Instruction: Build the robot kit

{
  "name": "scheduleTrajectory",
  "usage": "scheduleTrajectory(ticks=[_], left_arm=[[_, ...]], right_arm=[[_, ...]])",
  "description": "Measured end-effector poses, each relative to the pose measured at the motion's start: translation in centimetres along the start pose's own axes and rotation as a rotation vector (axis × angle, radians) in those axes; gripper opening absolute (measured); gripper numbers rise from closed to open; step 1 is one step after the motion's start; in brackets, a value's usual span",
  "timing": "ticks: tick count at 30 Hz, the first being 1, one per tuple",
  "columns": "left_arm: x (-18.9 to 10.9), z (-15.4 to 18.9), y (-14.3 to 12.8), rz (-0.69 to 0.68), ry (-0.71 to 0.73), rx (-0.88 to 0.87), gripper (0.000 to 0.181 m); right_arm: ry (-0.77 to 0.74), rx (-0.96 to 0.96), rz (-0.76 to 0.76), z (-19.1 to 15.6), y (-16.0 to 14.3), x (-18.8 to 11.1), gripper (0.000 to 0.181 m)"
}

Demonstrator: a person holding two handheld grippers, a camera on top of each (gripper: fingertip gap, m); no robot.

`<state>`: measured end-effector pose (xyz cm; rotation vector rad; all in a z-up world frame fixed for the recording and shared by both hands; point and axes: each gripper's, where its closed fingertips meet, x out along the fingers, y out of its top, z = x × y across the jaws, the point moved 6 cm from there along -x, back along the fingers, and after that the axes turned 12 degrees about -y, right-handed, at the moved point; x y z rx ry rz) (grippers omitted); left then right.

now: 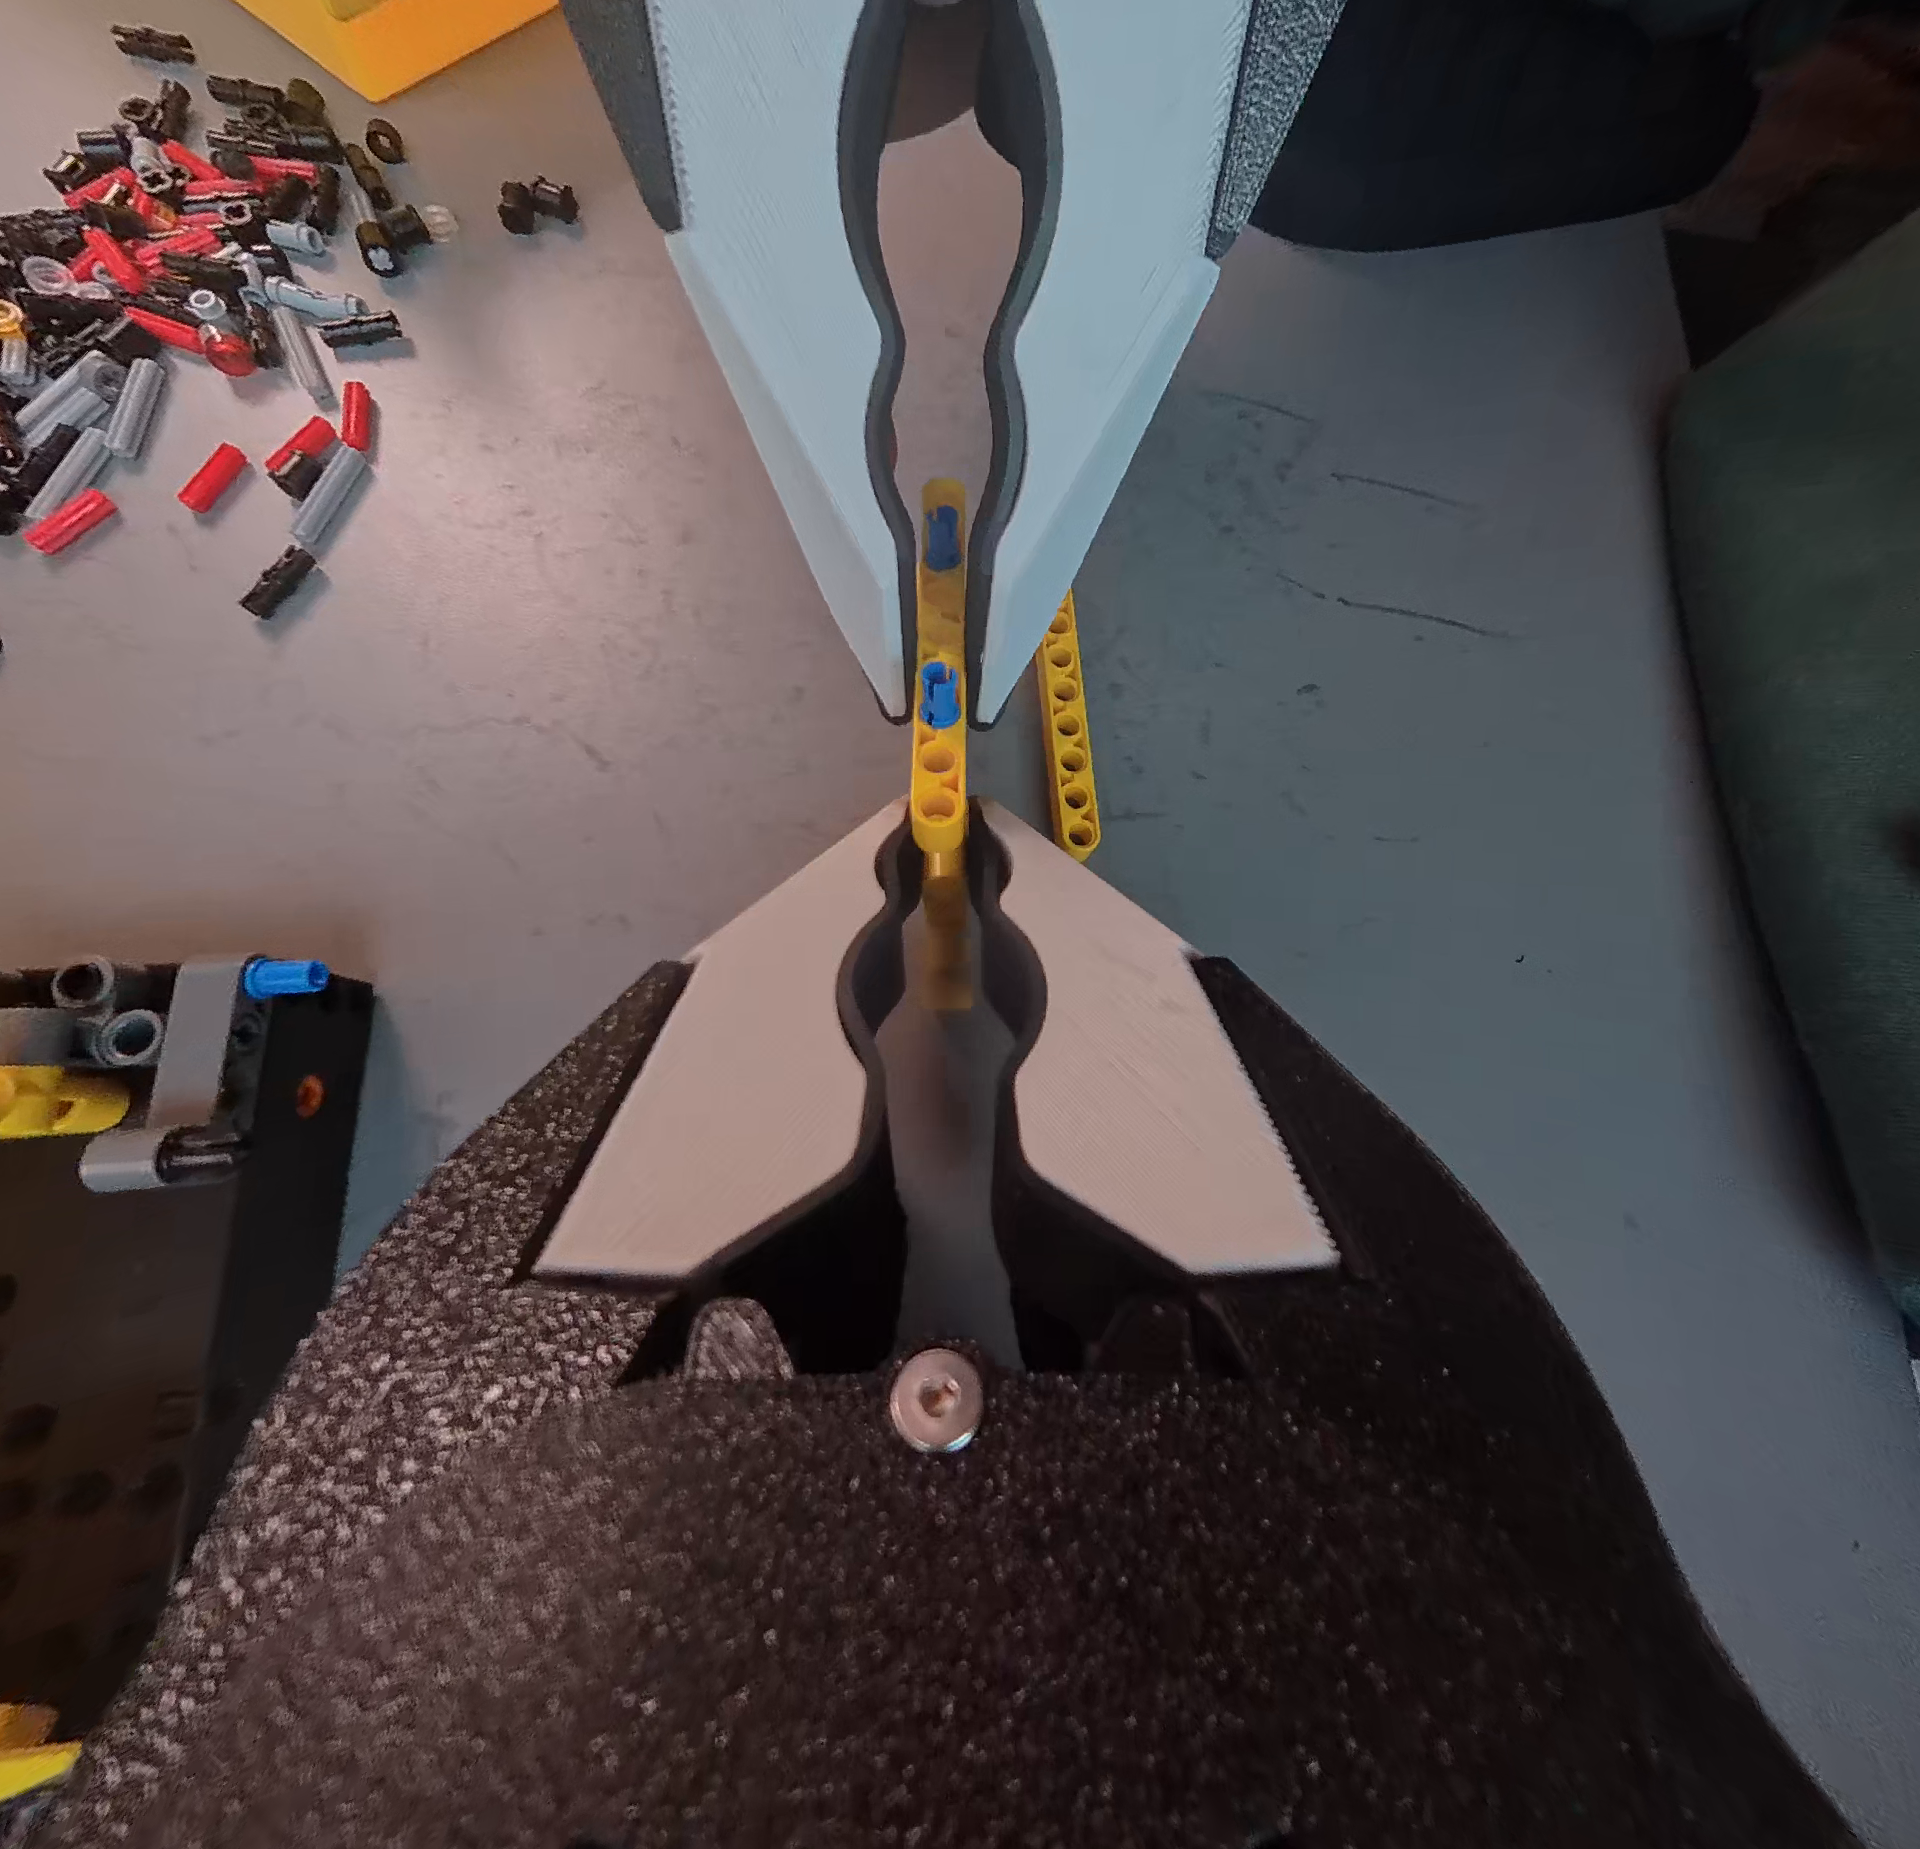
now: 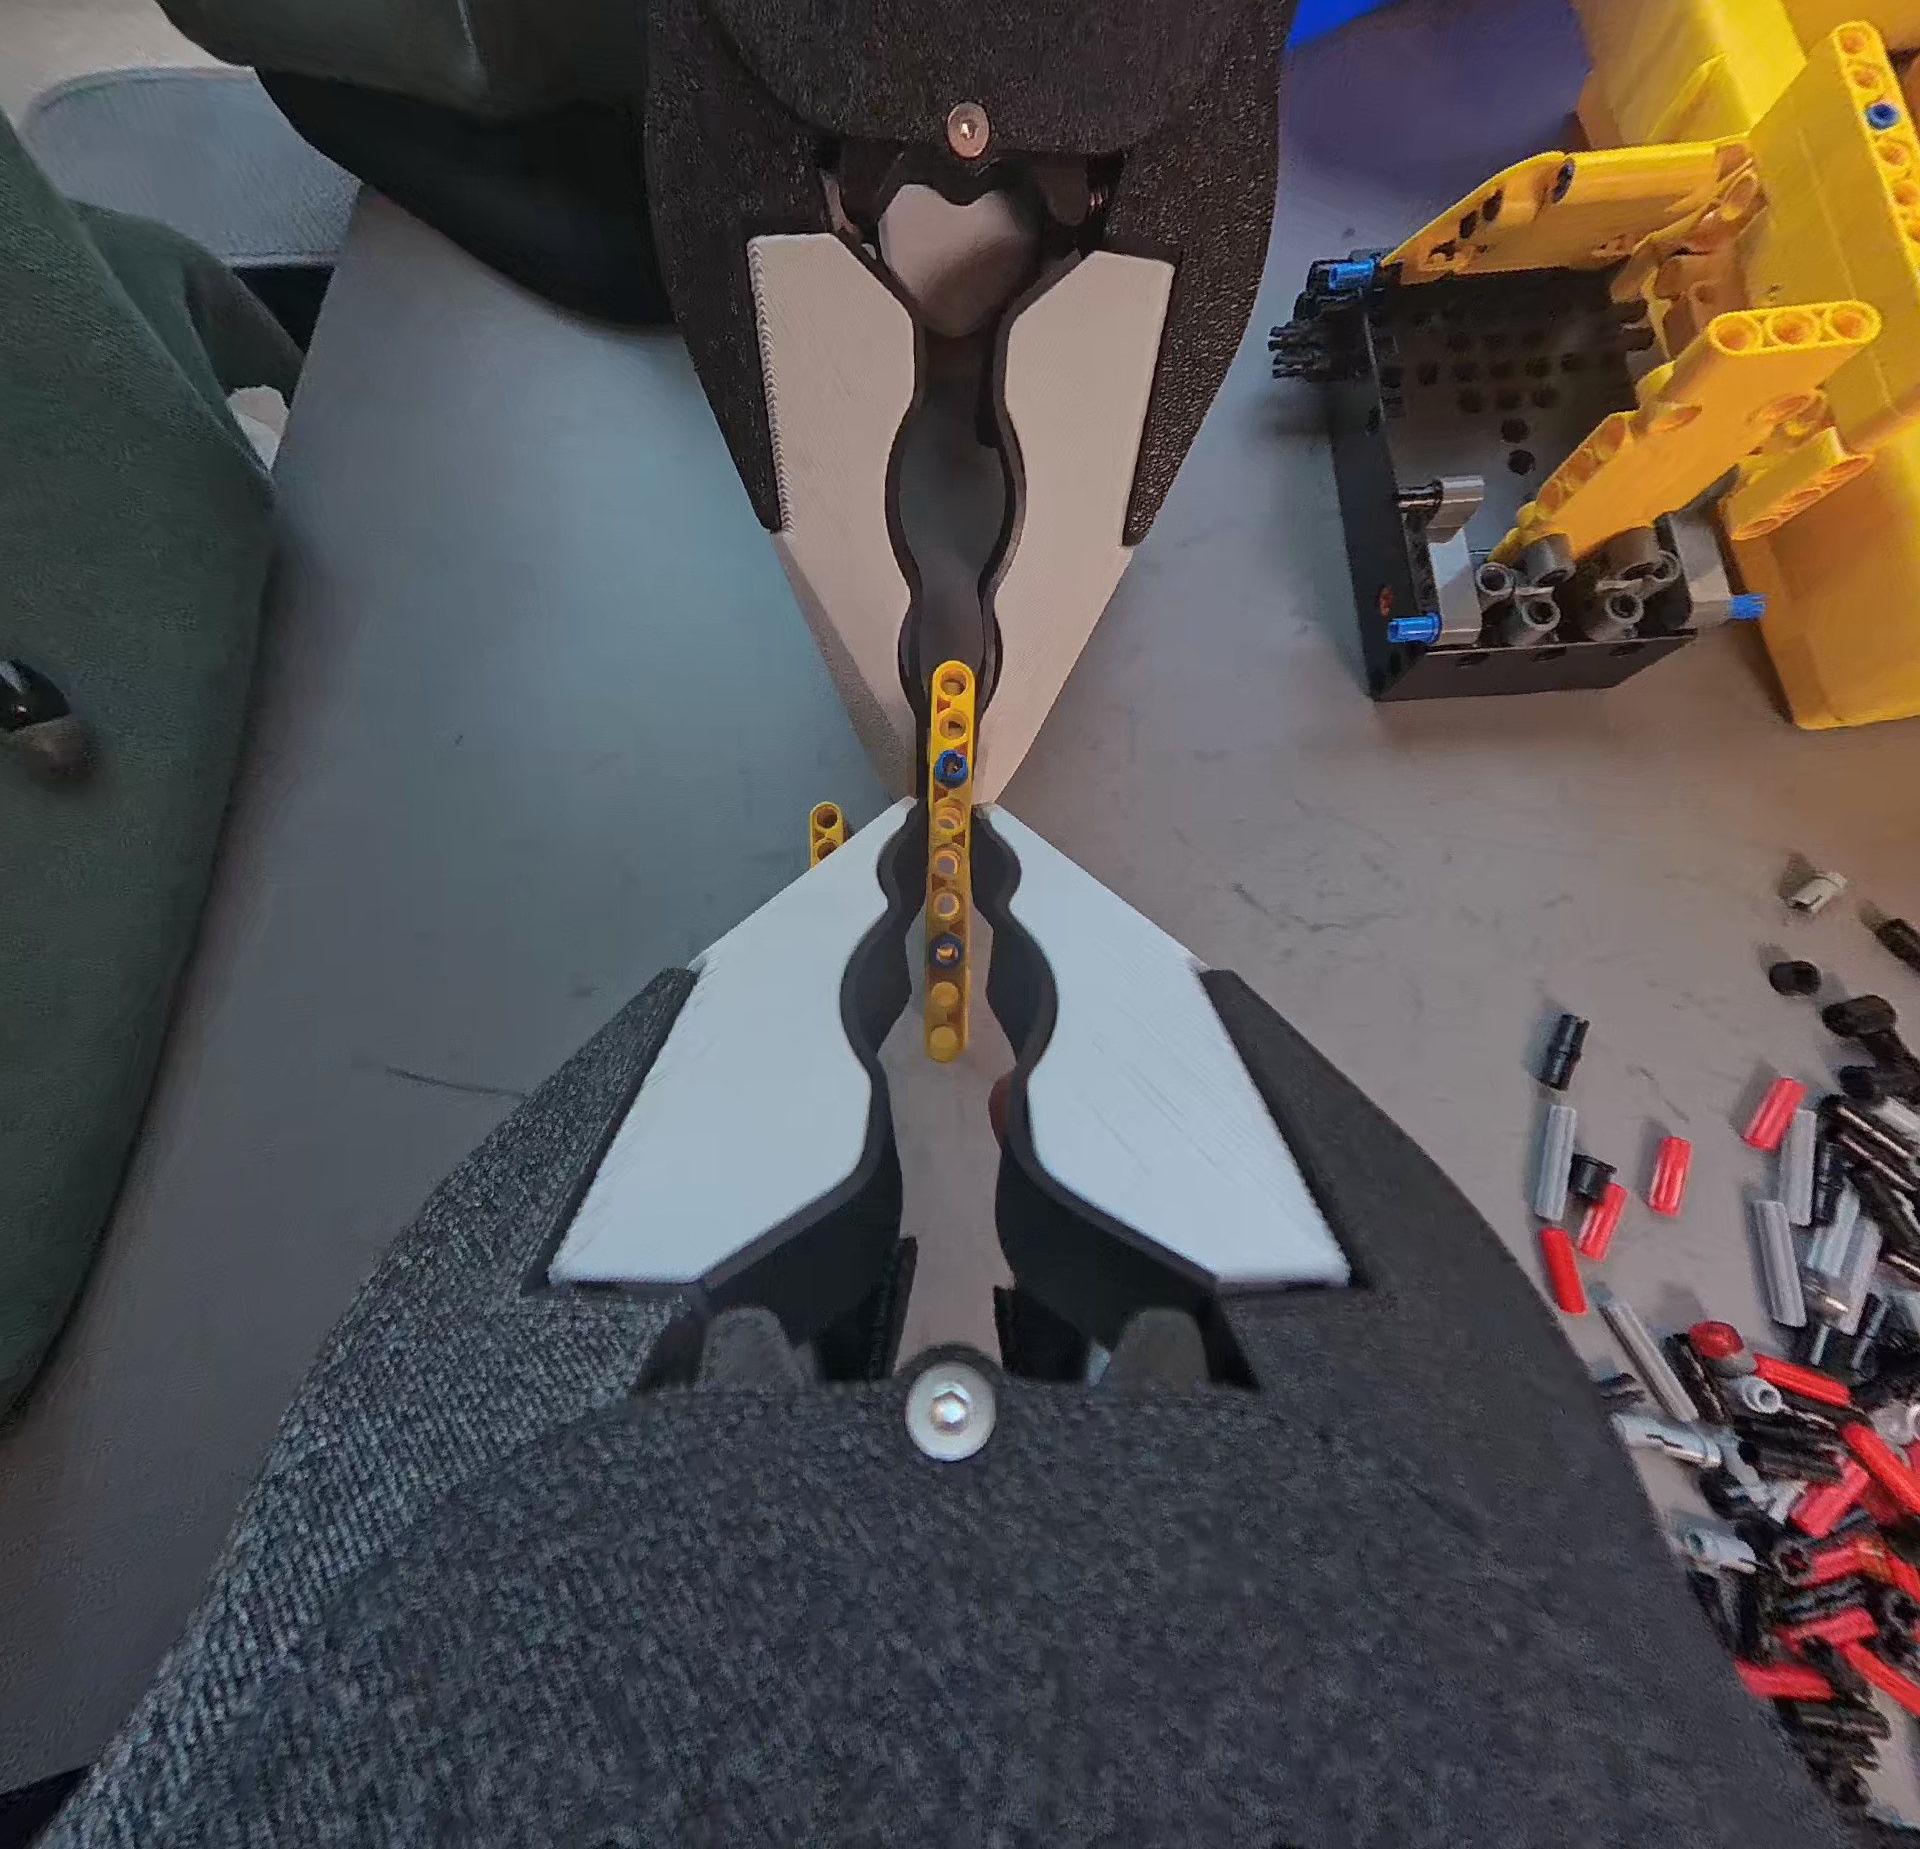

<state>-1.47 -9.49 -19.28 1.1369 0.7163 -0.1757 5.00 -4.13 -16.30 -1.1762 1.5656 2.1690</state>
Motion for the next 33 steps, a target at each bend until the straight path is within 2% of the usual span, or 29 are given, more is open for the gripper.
scheduleTrajectory(ticks=[14,27,30,33], left_arm=[[0.0,-0.1,0.0,0.002,-0.023,-0.022,0.006],[0.2,0.1,0.2,-0.018,-0.022,-0.014,0.005],[0.0,0.0,0.0,-0.011,-0.012,-0.016,0.006],[-0.2,0.0,-0.2,0.001,-0.011,-0.025,0.006]], right_arm=[[0.042,0.020,-0.128,0.2,0.5,0.2,0.006],[0.052,-0.057,-0.355,-0.2,1.4,0.8,0.006],[0.039,-0.042,-0.347,-0.1,1.4,0.8,0.006],[0.035,0.061,-0.265,0.0,1.1,0.9,0.007]])
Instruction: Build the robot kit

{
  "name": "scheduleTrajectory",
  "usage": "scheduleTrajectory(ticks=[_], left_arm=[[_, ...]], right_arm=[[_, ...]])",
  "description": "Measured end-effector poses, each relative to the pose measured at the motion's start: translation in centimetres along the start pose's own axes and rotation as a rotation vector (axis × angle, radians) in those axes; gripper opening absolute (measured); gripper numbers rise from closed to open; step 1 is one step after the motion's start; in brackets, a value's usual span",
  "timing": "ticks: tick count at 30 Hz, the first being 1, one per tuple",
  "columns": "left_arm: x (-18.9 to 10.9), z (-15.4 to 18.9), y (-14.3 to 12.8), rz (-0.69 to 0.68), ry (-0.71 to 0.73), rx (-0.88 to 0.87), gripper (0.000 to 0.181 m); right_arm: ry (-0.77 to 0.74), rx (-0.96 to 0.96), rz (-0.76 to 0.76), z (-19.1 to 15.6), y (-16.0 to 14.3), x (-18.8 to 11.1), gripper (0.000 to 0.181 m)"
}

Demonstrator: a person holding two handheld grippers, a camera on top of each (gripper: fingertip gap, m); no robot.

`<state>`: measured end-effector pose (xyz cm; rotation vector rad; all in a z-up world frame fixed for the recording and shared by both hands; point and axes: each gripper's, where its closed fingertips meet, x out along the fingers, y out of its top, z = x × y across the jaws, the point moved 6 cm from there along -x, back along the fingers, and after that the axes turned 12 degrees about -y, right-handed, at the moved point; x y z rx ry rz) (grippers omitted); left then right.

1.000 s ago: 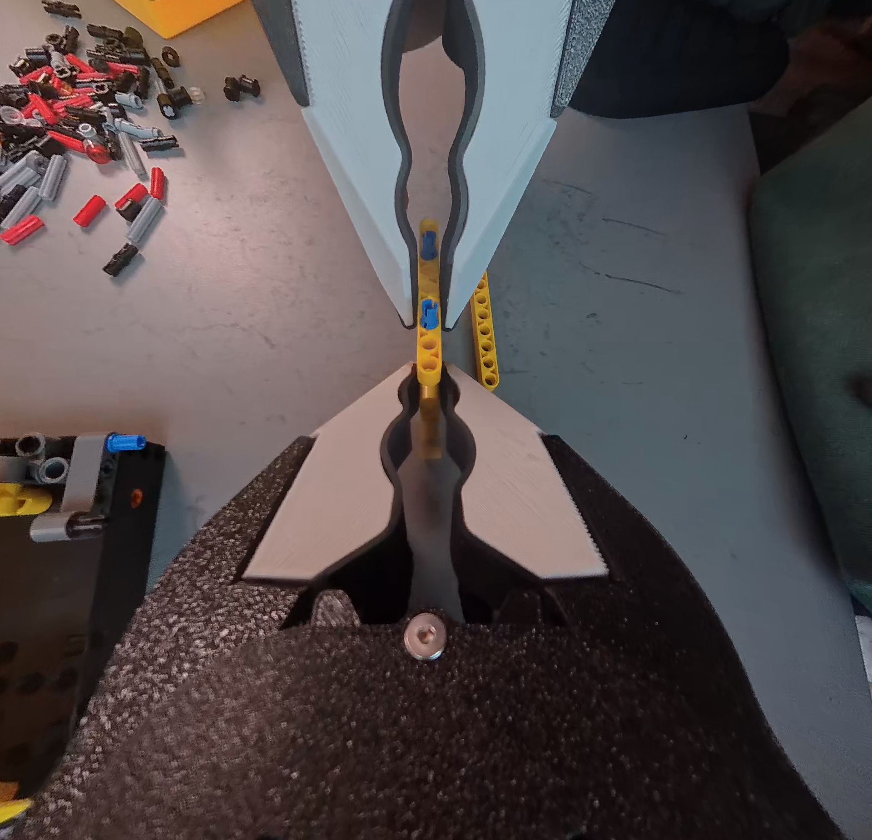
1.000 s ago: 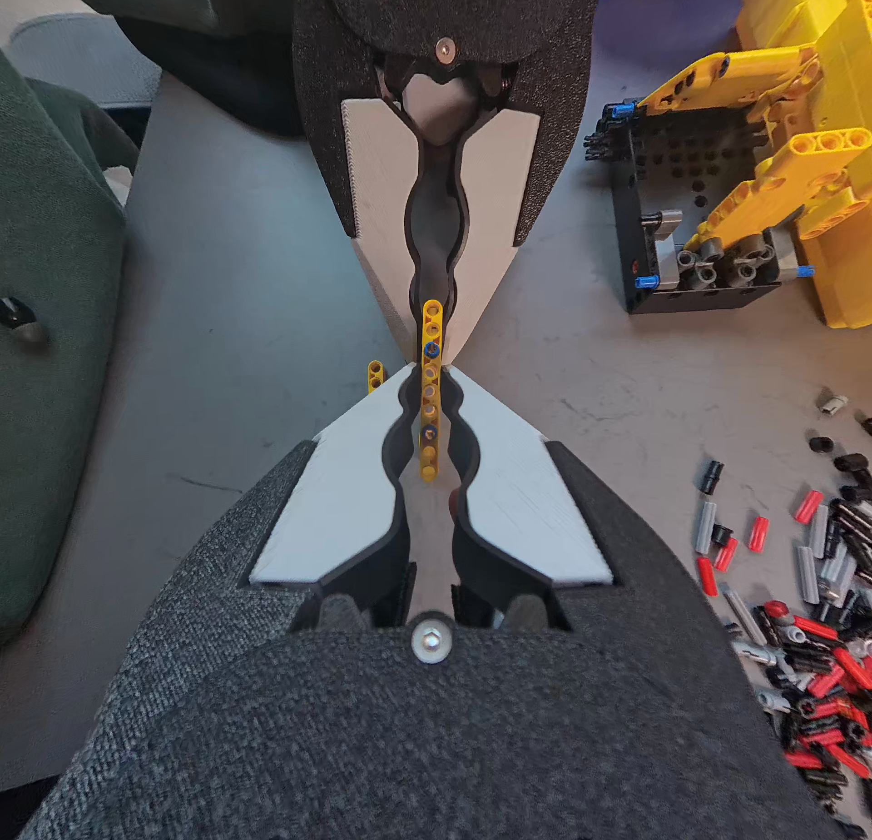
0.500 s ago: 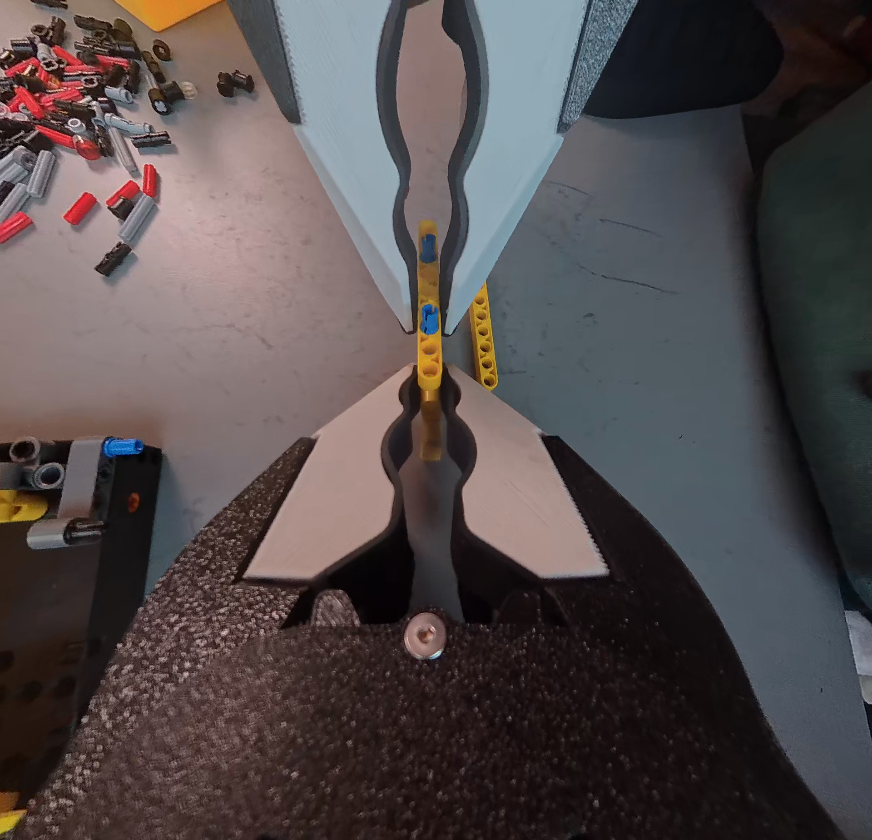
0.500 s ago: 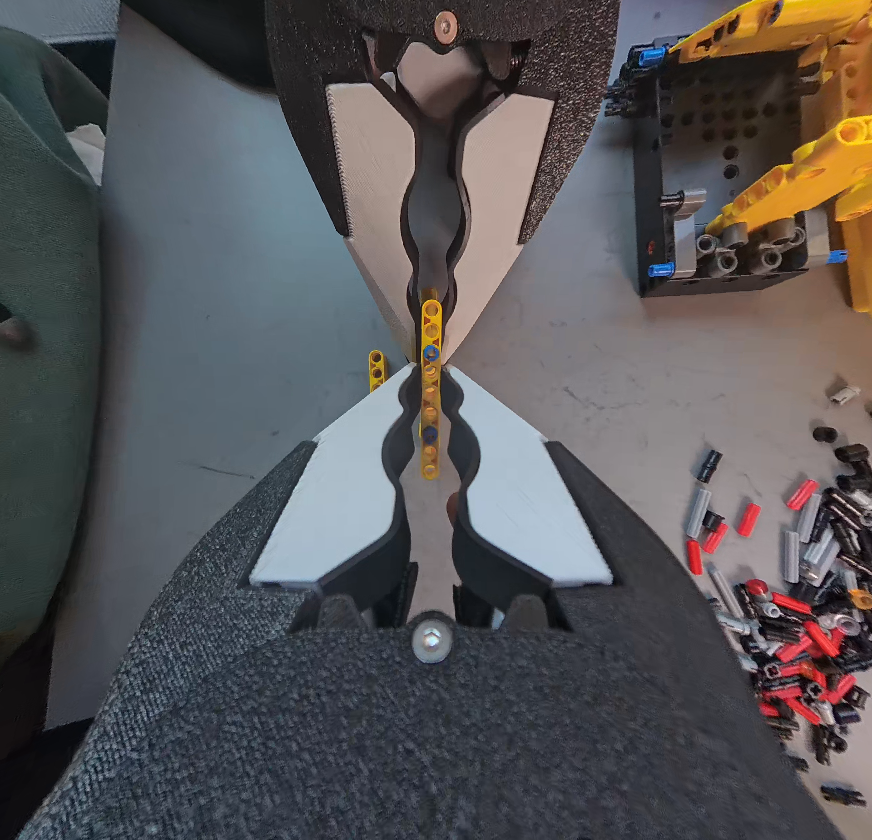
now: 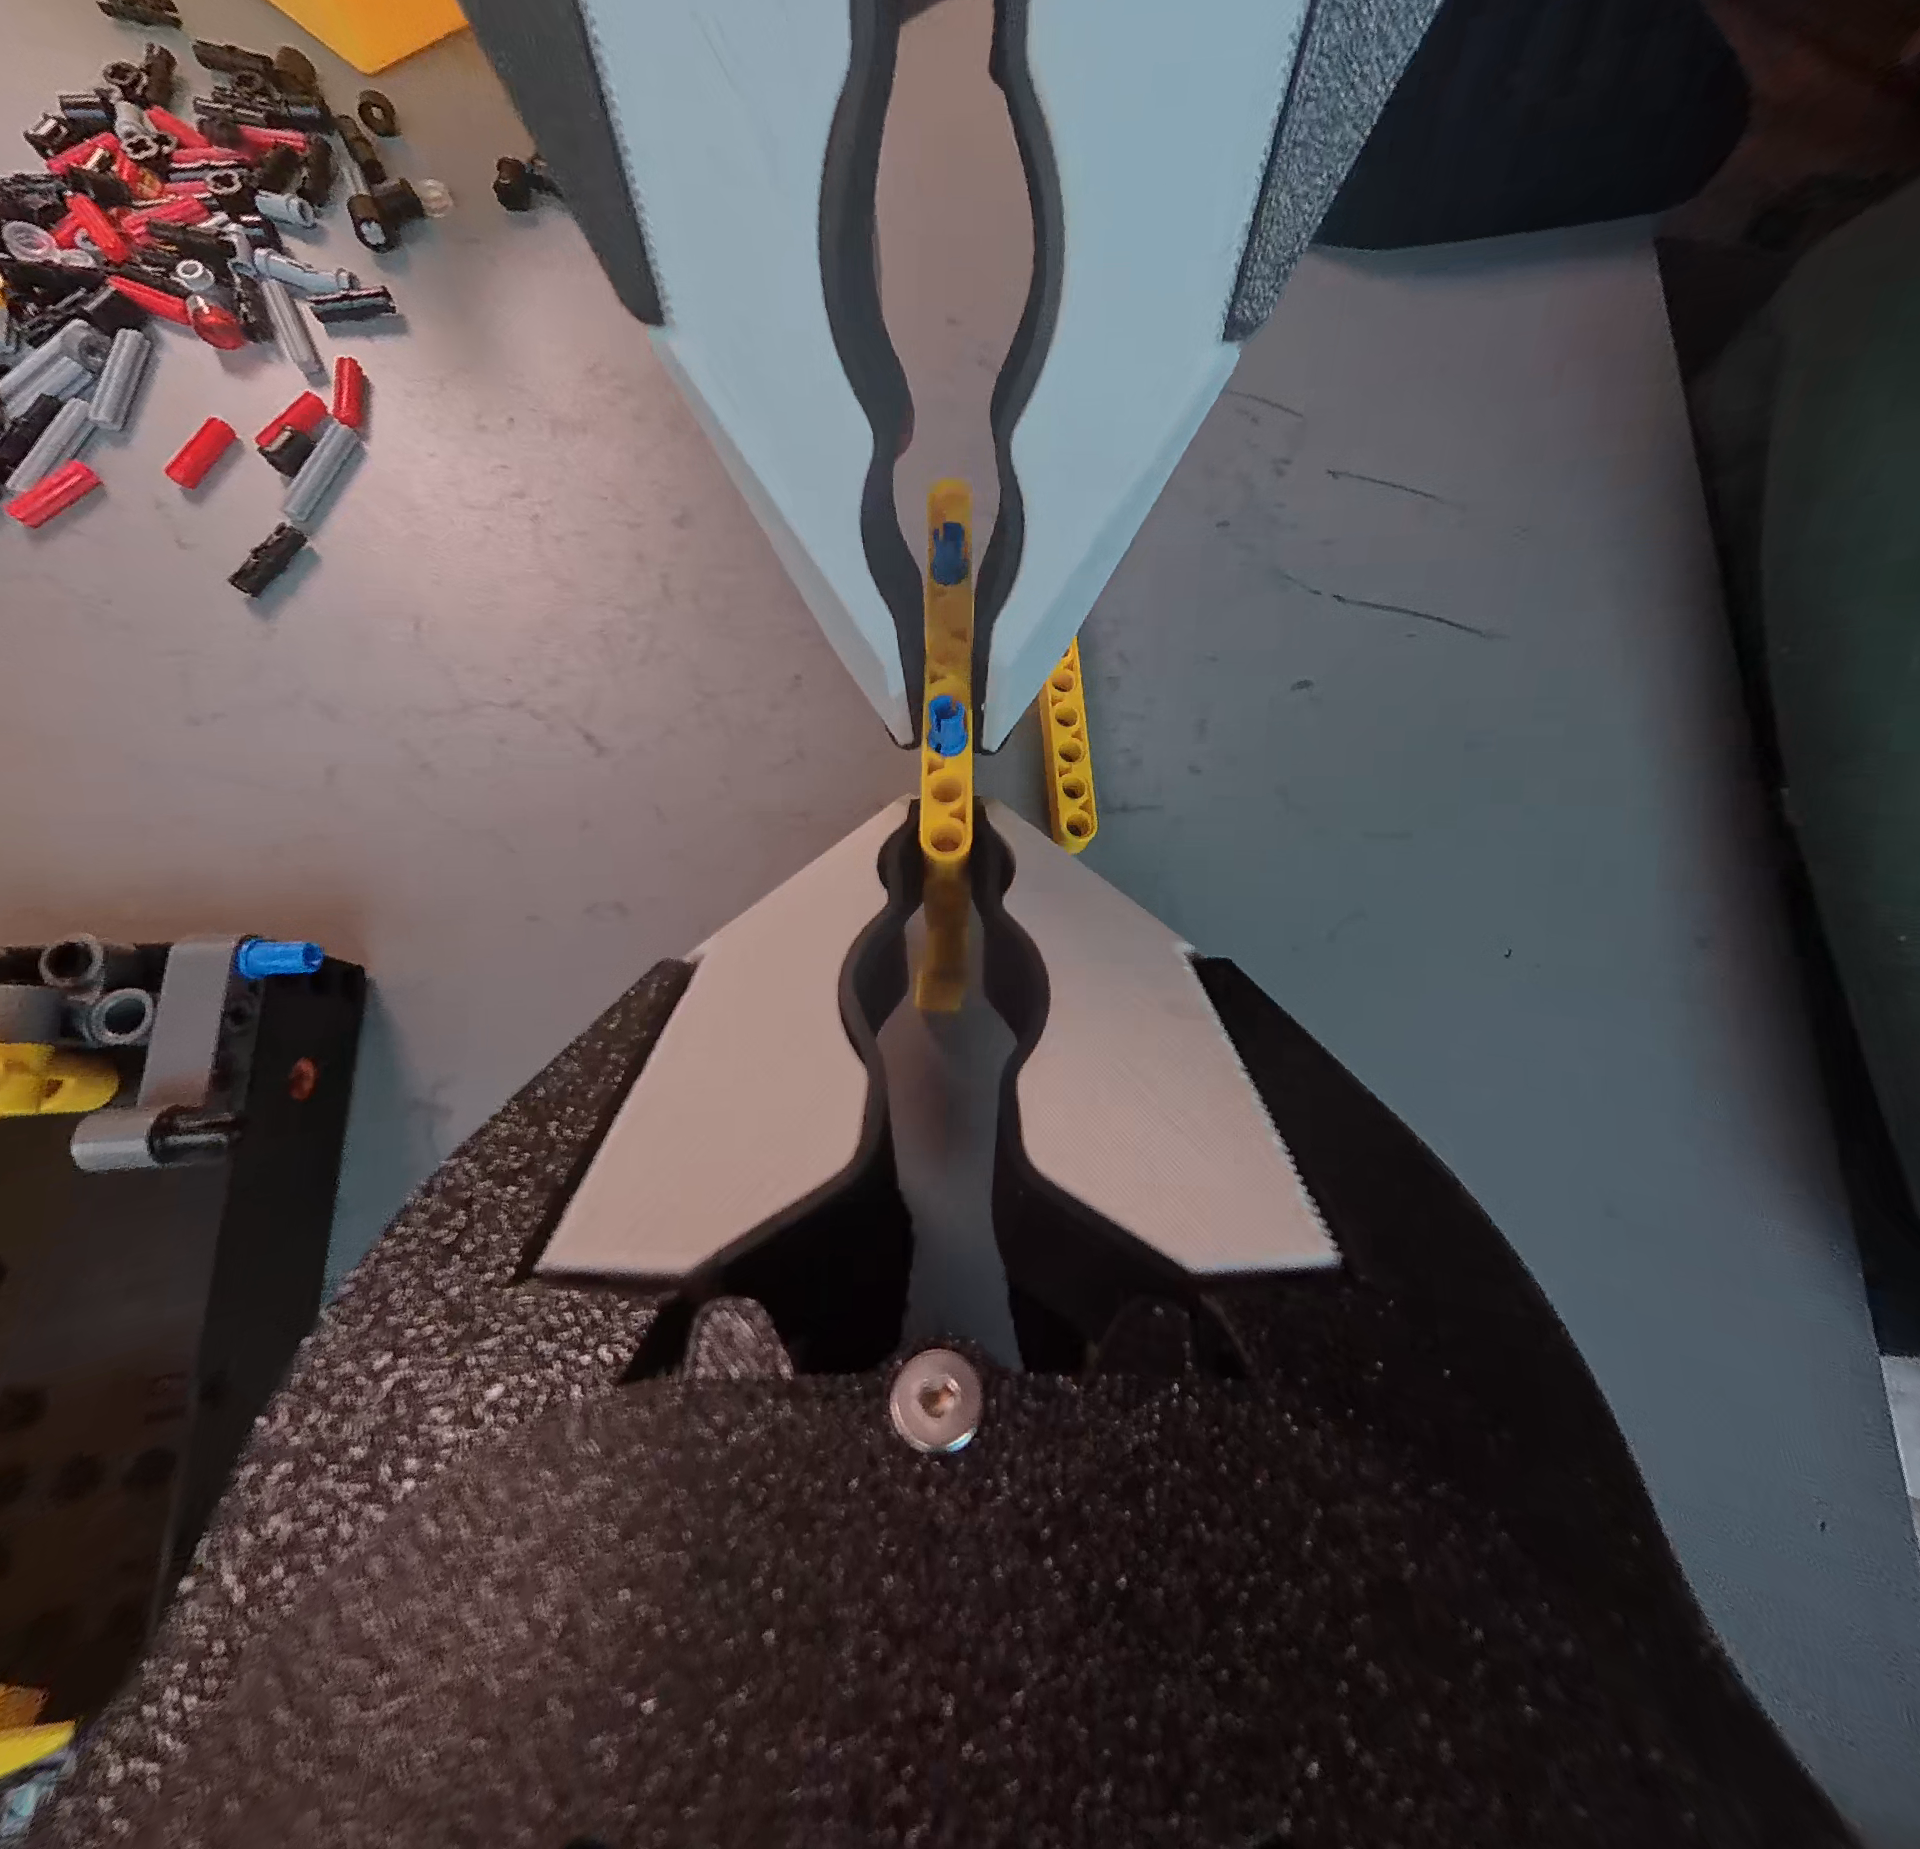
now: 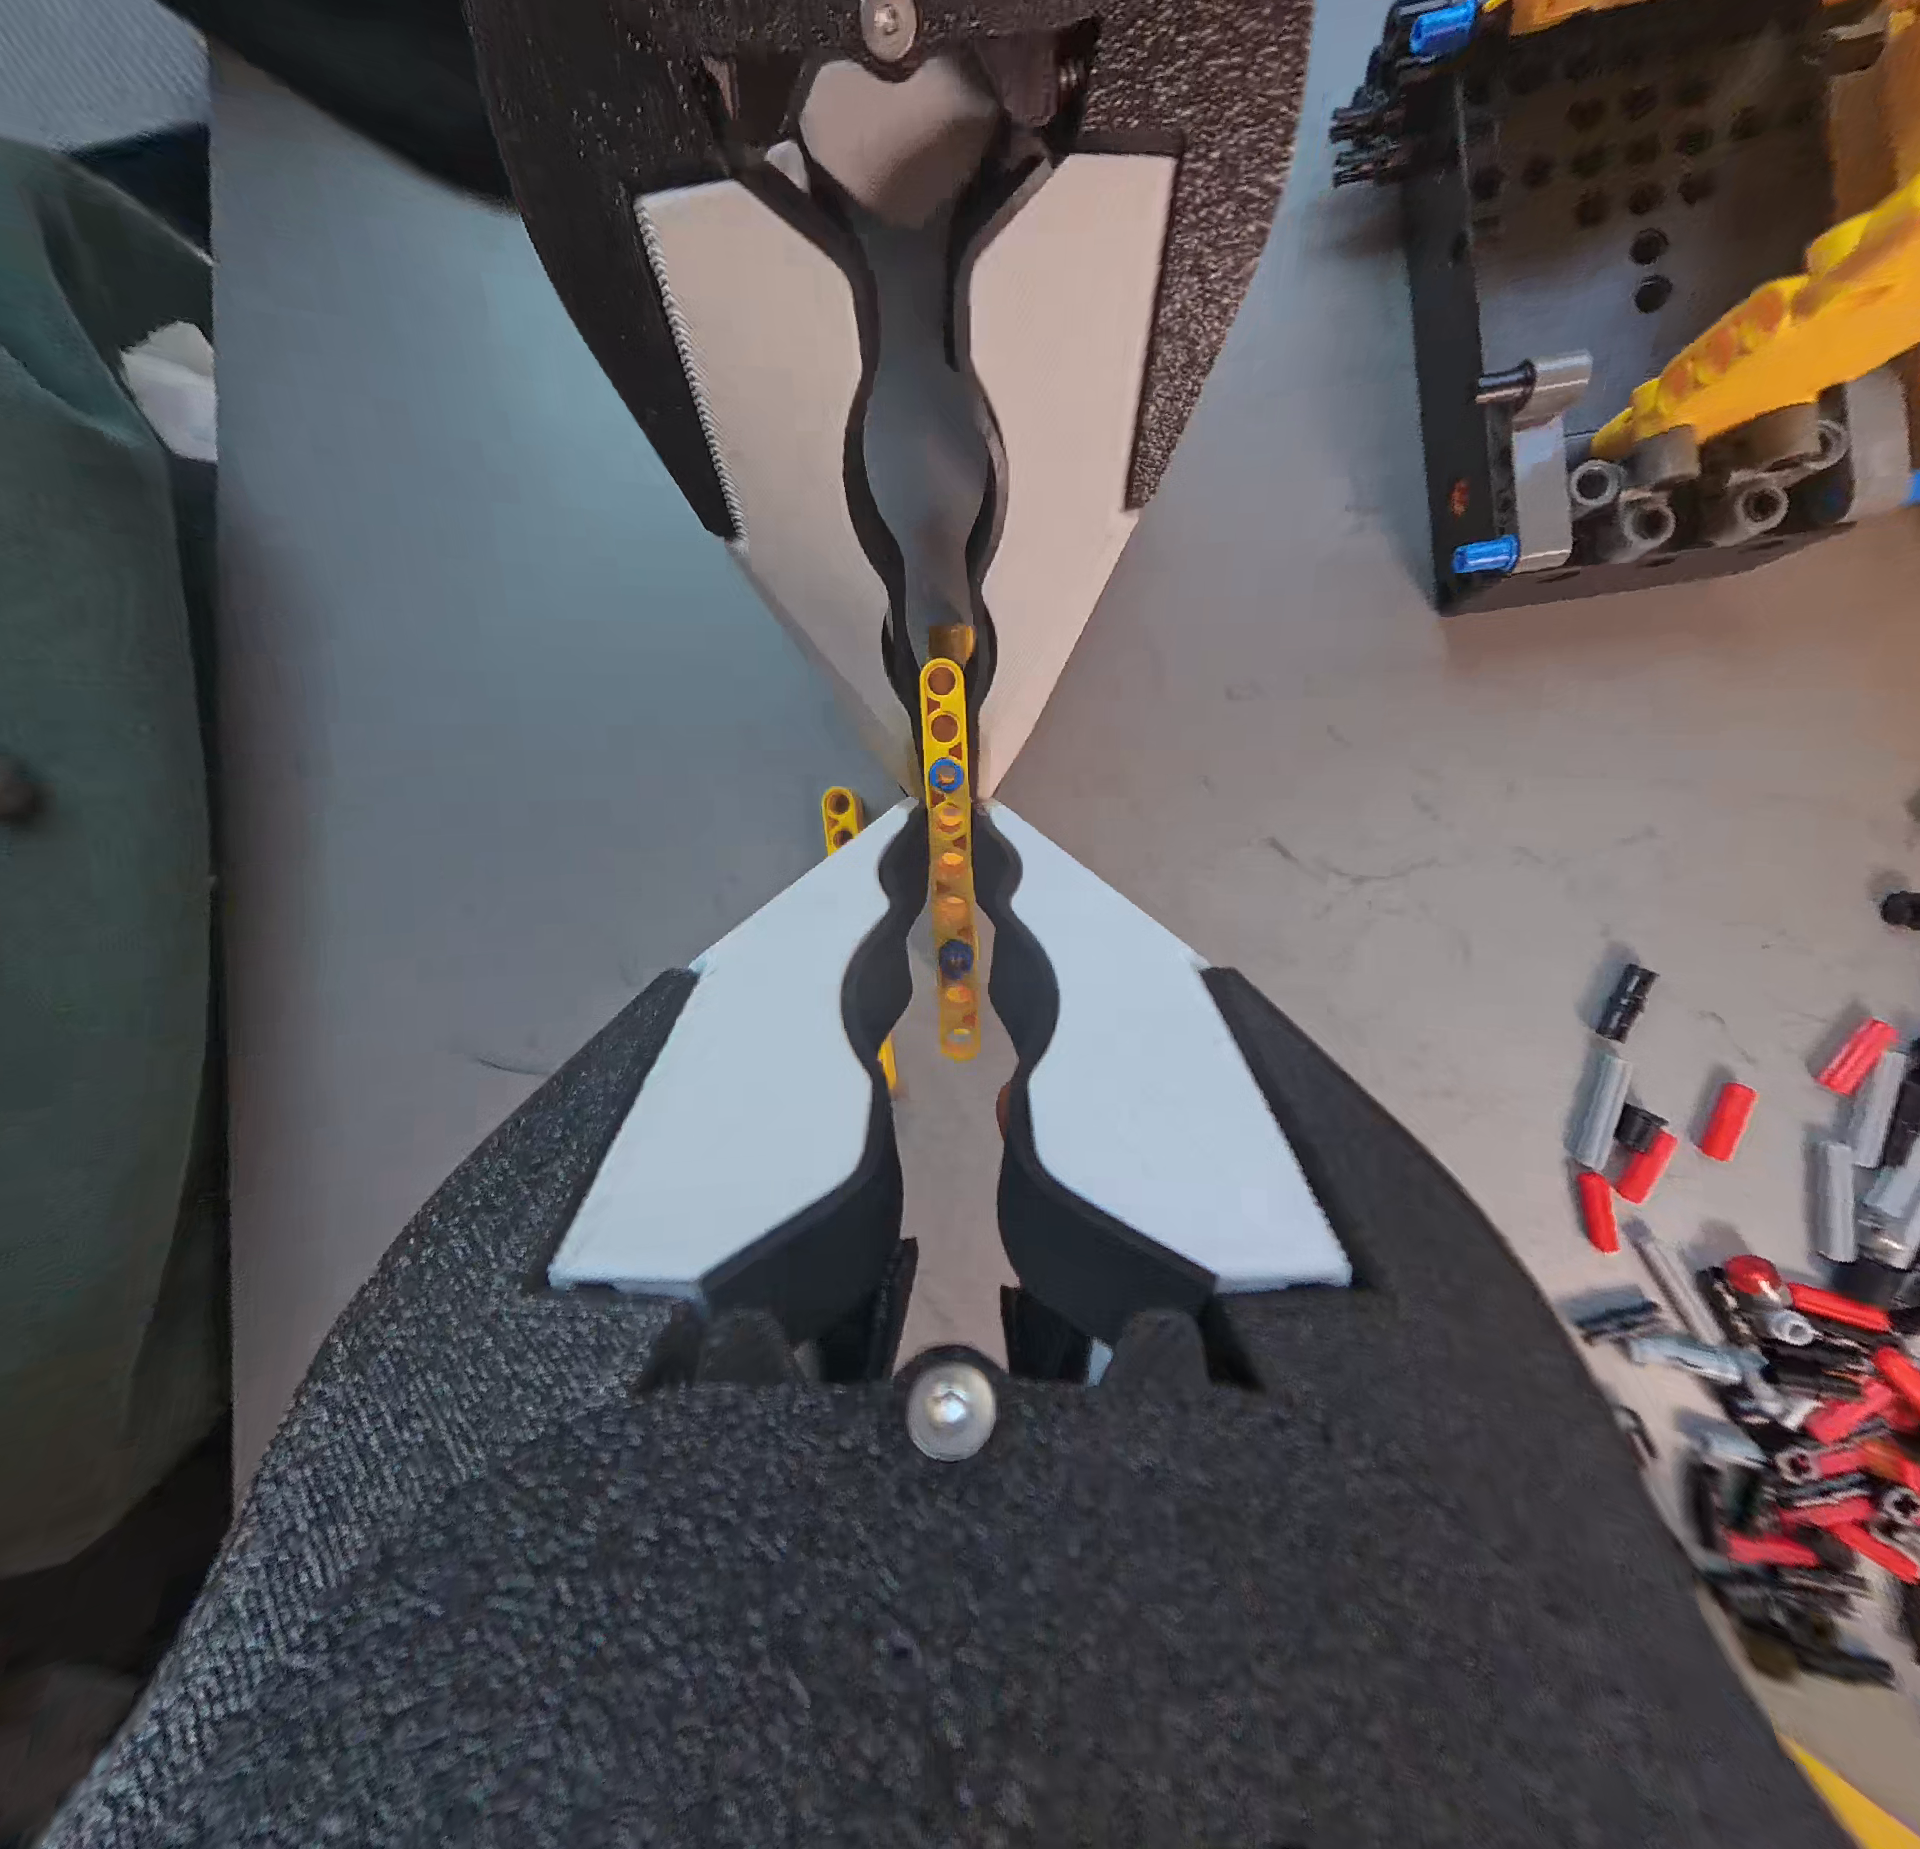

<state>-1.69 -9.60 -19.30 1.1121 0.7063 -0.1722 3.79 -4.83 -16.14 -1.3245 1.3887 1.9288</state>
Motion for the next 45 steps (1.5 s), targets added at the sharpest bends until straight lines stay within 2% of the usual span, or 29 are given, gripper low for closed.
scheduleTrajectory(ticks=[3,7,12,19,29,36,43,45], left_arm=[[-0.1,0.0,-0.1,0.003,-0.009,-0.006,0.006],[-0.1,0.0,-0.1,0.004,-0.014,-0.009,0.006],[-0.1,0.0,-0.1,0.003,-0.015,-0.009,0.006],[-0.1,0.0,0.0,0.005,-0.011,-0.016,0.006],[-0.1,0.0,-0.1,0.005,-0.027,-0.027,0.006],[0.1,0.1,-0.1,0.000,-0.027,-0.019,0.006],[0.1,0.1,-0.1,0.003,-0.034,-0.022,0.006],[0.1,0.1,-0.1,0.004,-0.038,-0.025,0.006]], right_arm=[[0.015,0.075,0.133,0.1,-0.7,0.1,0.008],[-0.012,0.041,0.166,0.1,-1.9,-1.1,0.017],[-0.050,-0.031,0.122,0.3,-2.3,-1.8,0.008],[-0.060,-0.077,0.068,0.3,-1.9,-1.7,0.006],[-0.109,0.022,0.268,0.3,-2.8,-1.3,0.007],[-0.079,0.173,0.406,-0.2,-4.2,-0.6,0.007],[-0.081,0.065,0.281,-0.1,-3.5,-1.0,0.007],[-0.107,-0.018,0.247,-0.5,-2.9,-1.4,0.019]])
